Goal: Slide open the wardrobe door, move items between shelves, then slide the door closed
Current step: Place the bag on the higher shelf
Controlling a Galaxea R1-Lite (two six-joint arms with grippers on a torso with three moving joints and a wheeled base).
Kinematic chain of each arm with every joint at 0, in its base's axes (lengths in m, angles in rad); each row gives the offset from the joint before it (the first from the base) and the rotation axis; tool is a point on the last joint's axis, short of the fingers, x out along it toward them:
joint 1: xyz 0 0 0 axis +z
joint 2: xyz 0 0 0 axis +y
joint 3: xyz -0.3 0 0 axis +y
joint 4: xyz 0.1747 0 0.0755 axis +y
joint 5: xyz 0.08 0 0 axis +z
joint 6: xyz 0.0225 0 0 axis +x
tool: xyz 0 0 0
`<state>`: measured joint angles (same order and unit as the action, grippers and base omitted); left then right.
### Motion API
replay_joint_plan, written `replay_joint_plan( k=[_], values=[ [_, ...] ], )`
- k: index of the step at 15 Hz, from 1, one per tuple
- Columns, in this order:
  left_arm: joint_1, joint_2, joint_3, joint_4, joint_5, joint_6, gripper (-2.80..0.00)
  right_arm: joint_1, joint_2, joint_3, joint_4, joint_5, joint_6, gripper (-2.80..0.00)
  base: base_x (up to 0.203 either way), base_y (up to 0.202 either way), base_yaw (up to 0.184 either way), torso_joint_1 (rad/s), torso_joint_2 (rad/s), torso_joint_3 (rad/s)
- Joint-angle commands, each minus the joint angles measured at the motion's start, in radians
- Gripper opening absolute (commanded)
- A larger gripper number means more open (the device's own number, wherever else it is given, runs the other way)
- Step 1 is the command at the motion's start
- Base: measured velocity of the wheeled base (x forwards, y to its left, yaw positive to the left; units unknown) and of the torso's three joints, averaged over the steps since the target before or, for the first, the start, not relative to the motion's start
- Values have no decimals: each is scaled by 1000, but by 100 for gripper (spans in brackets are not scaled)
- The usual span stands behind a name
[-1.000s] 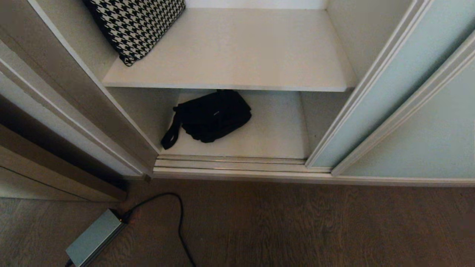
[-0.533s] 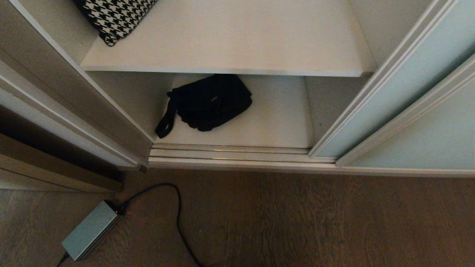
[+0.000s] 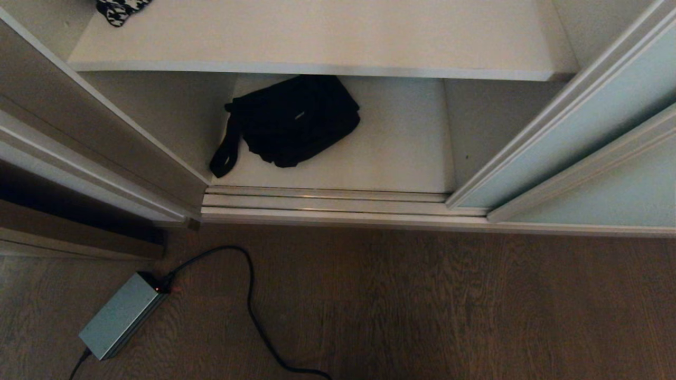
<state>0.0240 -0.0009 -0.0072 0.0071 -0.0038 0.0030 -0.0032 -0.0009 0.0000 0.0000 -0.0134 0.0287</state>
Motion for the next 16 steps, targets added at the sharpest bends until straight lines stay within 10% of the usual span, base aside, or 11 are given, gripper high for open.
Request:
replay_joint_plan(
  k=[1,16],
  values=[
    [1,2,0,1,-1,0,-280,0,1,2,0,0,0,-280,0,0,0,4,8,-195],
    [1,2,6,-13,1,-4,-280,0,1,1,0,0,0,-280,0,0,0,3,3,-186]
  ],
)
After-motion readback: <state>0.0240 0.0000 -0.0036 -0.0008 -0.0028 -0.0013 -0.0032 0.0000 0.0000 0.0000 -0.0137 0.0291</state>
